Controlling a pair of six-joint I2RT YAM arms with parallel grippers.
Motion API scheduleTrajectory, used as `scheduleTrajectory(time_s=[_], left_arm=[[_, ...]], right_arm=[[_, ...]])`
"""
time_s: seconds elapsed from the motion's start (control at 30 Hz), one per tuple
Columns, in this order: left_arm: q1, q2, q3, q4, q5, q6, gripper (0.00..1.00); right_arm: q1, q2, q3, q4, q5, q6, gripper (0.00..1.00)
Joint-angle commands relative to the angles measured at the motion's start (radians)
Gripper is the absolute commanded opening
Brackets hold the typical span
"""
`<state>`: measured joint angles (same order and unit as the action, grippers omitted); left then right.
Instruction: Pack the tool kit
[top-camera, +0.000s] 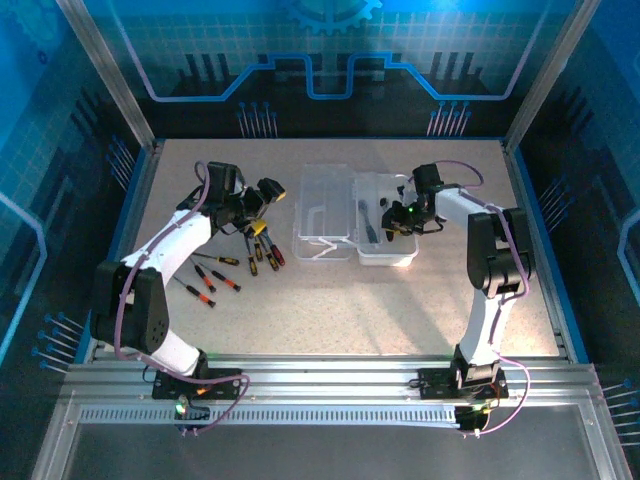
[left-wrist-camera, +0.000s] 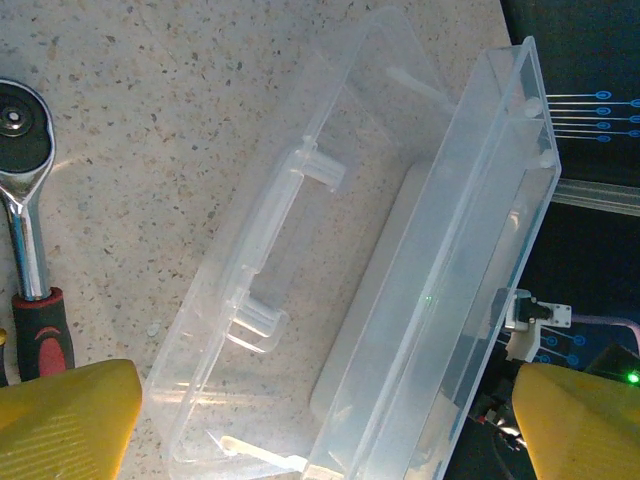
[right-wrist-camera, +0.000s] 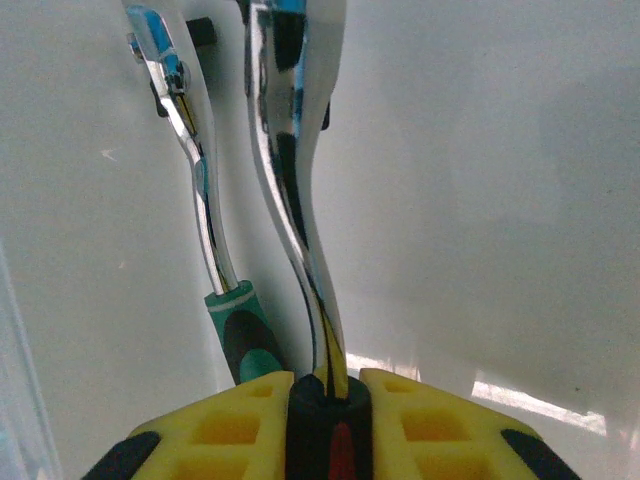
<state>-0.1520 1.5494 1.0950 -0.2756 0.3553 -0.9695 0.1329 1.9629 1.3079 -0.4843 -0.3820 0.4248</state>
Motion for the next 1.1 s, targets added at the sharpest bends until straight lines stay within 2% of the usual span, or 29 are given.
scheduleTrajectory(time_s=[0.0,0.3,0.57,0.83,1.07], left_arm=[[-0.004,0.001,0.036,-0.033,0.008,0.010,0.97],[-0.003,-0.031,0.027,-0.047,0.008,0.025,0.97],[0.000,-0.048,0.039,-0.066,0.019,0.039,0.97],[0.015,-0.064,0.047,-0.097,0.011,0.069,0.98],[0.029,-0.044,0.093,-0.186,-0.022,0.151,0.93]], right_arm=[[0.020,0.013,0.035,-0.028,-0.018,-0.009,0.23],[0.025,-0.001,0.019,-0.020,-0.031,0.002,0.24],[0.028,-0.044,0.036,-0.043,-0.028,0.015,0.33],[0.021,-0.196,0.026,-0.081,0.112,0.044,0.35],[0.009,-0.318,0.015,-0.119,0.214,0.039,0.31]])
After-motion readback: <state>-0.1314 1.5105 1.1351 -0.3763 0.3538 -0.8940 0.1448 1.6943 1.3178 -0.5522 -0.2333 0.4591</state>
